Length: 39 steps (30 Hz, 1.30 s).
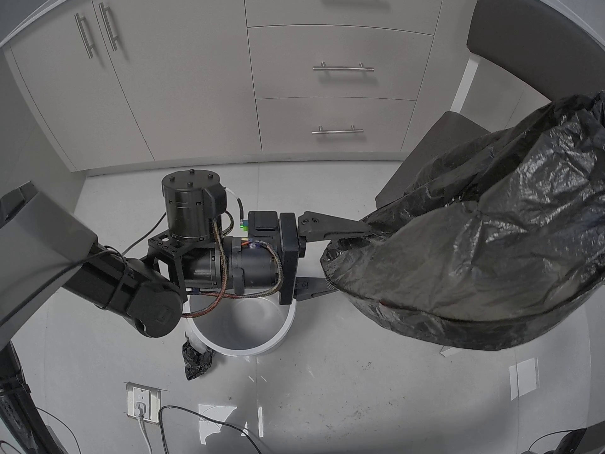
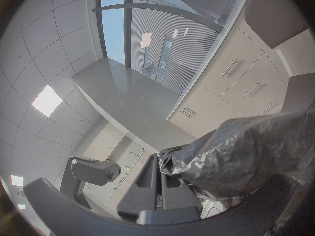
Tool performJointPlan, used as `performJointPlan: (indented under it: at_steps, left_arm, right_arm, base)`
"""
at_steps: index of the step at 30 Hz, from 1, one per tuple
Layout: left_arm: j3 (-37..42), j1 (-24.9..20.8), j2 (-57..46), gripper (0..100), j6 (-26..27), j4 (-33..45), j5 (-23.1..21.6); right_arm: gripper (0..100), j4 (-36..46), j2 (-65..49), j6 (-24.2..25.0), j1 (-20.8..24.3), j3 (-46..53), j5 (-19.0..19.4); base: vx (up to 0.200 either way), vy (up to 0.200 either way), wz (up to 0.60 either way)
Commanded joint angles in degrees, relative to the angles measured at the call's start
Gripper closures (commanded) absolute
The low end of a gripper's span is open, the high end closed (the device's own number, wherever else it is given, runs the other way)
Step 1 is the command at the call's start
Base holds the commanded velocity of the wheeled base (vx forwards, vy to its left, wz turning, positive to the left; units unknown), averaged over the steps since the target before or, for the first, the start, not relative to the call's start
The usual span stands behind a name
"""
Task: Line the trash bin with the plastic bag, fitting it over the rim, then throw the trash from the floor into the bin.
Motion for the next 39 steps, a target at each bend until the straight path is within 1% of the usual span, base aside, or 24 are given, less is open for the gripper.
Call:
performJointPlan:
  at_steps: [1, 8, 15, 19, 23, 25, 26, 28, 29, 30, 32, 33, 34, 36, 39]
  left_arm:
    - [0.1, -0.6, -0.8, 100, -1.2, -0.1, 0.0]
    - [0.4, -1.0, -0.8, 100, -1.6, -1.9, 0.0]
    - [1.2, -1.5, -2.1, 100, -2.1, -2.0, 0.2]
    - [3.7, -1.6, -7.2, 100, -2.3, -2.0, 1.5]
    - [7.4, -0.8, -13.7, 100, -2.3, -1.9, 4.9]
    - [9.5, 0.1, -17.0, 100, -2.3, -1.8, 5.0]
    - [9.5, 0.1, -17.0, 100, -2.3, -1.8, 5.0]
    - [12.7, 2.1, -22.2, 100, -2.3, -1.5, 5.0]
    - [13.2, 2.5, -23.4, 100, -2.3, -1.3, 5.0]
    - [14.0, 3.7, -25.5, 100, -2.5, -1.1, 5.0]
    - [14.2, 4.1, -26.1, 100, -2.6, -1.0, 5.0]
    - [15.3, 5.8, -29.3, 100, -3.2, -0.9, 5.0]
    - [15.4, 5.8, -29.5, 100, -3.3, -0.8, 5.0]
    - [16.7, 7.2, -33.2, 100, -4.7, -0.8, 5.0]
    - [19.1, 9.2, -37.2, 100, -4.8, -0.8, 5.0]
  right_arm:
    - [100, 0.0, 0.1, 0.2, 0.0, -0.1, 0.0]
    - [100, 0.0, 0.1, 0.2, 0.0, 0.0, 0.0]
    - [100, 0.1, 0.3, 0.2, 0.0, 0.0, 0.0]
    - [100, 0.2, 1.7, 0.2, 0.0, 0.2, -0.3]
    - [100, 3.4, 3.2, -0.4, -0.1, -1.5, -0.9]
    - [100, 5.3, 4.1, -0.5, -0.1, -3.0, -1.7]
    - [100, 5.3, 4.1, -0.5, -0.1, -3.0, -1.7]
    - [100, 7.1, 6.9, -2.9, 0.9, -5.0, -5.9]
    - [100, 7.3, 7.6, -3.8, 1.7, -5.4, -7.1]
    - [100, 7.8, 8.4, -4.7, 3.6, -6.1, -9.2]
    - [100, 8.1, 8.6, -4.9, 4.2, -6.5, -9.8]
    - [100, 10.0, 9.7, -5.5, 6.9, -8.3, -11.2]
    - [100, 10.1, 9.8, -5.5, 7.1, -8.4, -11.2]
    - [100, 11.0, 12.0, -6.3, 9.2, -10.7, -11.4]
    - [100, 11.0, 14.9, -7.4, 11.5, -12.2, -11.9]
  base:
    - [0.000, 0.000, 0.00]
    - [0.000, 0.000, 0.00]
    - [0.000, 0.000, 0.00]
    - [0.000, 0.000, 0.00]
    - [0.000, 0.000, 0.00]
    - [0.000, 0.000, 0.00]
    - [0.000, 0.000, 0.00]
    - [0.000, 0.000, 0.00]
    - [0.000, 0.000, 0.00]
    - [0.000, 0.000, 0.00]
    - [0.000, 0.000, 0.00]
    - [0.000, 0.000, 0.00]
    - [0.000, 0.000, 0.00]
    - [0.000, 0.000, 0.00]
    - [0.000, 0.000, 0.00]
